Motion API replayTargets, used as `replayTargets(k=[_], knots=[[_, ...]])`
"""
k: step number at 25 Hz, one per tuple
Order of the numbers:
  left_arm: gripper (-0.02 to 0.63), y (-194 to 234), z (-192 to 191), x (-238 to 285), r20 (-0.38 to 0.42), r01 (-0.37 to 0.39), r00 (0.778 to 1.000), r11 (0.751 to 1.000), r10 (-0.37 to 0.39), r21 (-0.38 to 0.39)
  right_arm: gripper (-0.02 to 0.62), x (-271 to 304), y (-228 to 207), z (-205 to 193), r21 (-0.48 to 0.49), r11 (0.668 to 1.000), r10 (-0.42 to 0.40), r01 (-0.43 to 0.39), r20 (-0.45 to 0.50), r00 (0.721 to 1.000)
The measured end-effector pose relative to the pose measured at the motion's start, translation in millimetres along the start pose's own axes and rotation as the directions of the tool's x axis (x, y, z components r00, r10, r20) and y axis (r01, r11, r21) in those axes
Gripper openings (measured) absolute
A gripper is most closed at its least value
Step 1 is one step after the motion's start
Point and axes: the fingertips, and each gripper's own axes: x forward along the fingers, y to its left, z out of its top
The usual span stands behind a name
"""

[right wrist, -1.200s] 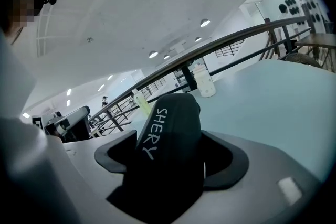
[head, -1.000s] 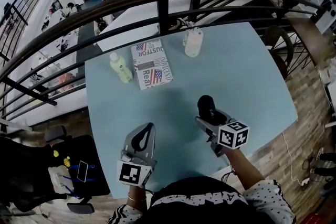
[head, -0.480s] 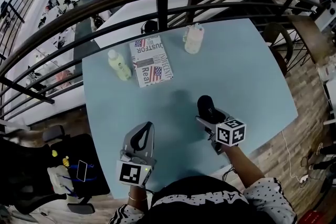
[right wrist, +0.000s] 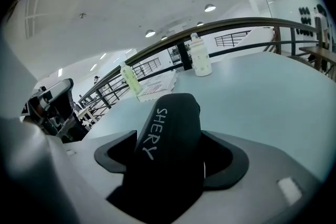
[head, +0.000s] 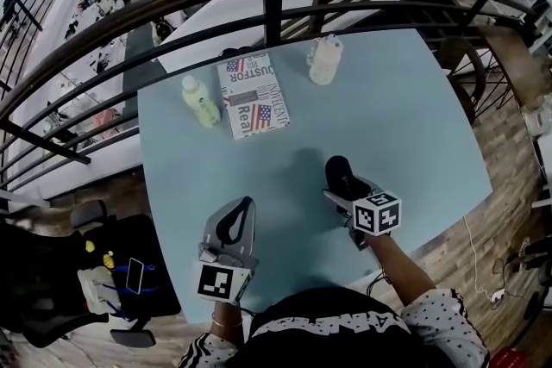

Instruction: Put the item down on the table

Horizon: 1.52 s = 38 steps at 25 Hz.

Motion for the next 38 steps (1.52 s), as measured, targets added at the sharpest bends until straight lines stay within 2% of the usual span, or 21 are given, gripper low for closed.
replayTargets(k=[23,38], knots=[[0.000,11,-5,-5,0.000,-0.027,1.000,0.999,0.027,-0.020,0.387,24,-9,-20,-0.046,0.998,-0.055,0.051,-0.091,0.994],[0.000,7,-1,-11,0.004,-0.035,0.999,0.999,0.035,-0.007,0.387,29,-13,-25,-0.093,0.991,-0.103,0.092,-0.123,0.987]])
